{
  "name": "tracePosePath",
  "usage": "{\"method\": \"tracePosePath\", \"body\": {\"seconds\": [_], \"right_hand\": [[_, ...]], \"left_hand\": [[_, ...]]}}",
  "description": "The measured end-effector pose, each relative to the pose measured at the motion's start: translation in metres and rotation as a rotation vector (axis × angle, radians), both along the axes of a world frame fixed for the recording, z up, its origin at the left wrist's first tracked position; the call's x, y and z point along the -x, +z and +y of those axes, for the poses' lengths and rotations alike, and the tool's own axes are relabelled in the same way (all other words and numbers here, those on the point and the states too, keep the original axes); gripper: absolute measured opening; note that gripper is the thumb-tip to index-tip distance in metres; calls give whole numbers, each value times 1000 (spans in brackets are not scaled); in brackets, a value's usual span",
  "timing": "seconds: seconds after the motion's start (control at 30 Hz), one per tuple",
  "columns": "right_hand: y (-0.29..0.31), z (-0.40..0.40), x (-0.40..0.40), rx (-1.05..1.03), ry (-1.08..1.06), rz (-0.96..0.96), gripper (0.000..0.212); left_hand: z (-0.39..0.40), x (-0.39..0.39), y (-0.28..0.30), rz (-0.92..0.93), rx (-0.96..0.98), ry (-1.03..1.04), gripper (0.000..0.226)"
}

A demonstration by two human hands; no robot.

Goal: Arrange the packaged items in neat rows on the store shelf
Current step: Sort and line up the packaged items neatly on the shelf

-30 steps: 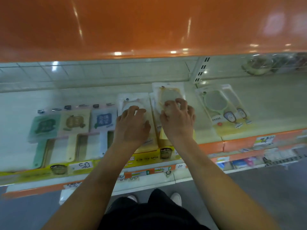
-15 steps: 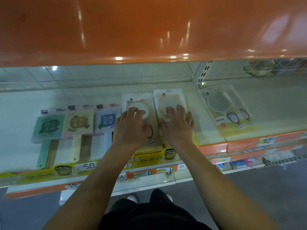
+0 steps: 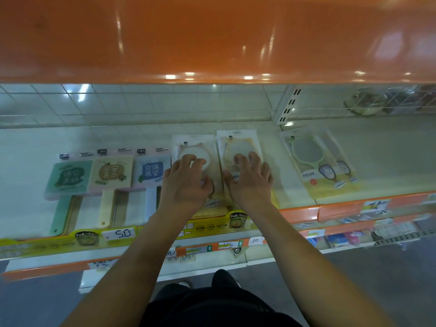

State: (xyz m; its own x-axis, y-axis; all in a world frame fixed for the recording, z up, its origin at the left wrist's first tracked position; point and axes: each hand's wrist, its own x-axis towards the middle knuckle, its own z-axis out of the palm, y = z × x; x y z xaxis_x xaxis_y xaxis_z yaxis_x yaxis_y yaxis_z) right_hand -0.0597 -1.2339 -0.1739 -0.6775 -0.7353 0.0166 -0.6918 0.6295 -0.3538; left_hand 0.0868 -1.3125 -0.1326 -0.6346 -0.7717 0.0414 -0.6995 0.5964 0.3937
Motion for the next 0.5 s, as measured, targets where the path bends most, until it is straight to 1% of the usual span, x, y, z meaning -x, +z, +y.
{"method": "tracePosePath", "body": {"seconds": [0.27, 0.5], "right_hand": [[3, 4, 5, 1, 46, -27, 43], [6, 8, 4, -57, 46, -48, 50]], "left_hand": [[-1, -2, 2, 20, -5, -19, 42], [-4, -3, 6, 11, -4, -62, 44]]}}
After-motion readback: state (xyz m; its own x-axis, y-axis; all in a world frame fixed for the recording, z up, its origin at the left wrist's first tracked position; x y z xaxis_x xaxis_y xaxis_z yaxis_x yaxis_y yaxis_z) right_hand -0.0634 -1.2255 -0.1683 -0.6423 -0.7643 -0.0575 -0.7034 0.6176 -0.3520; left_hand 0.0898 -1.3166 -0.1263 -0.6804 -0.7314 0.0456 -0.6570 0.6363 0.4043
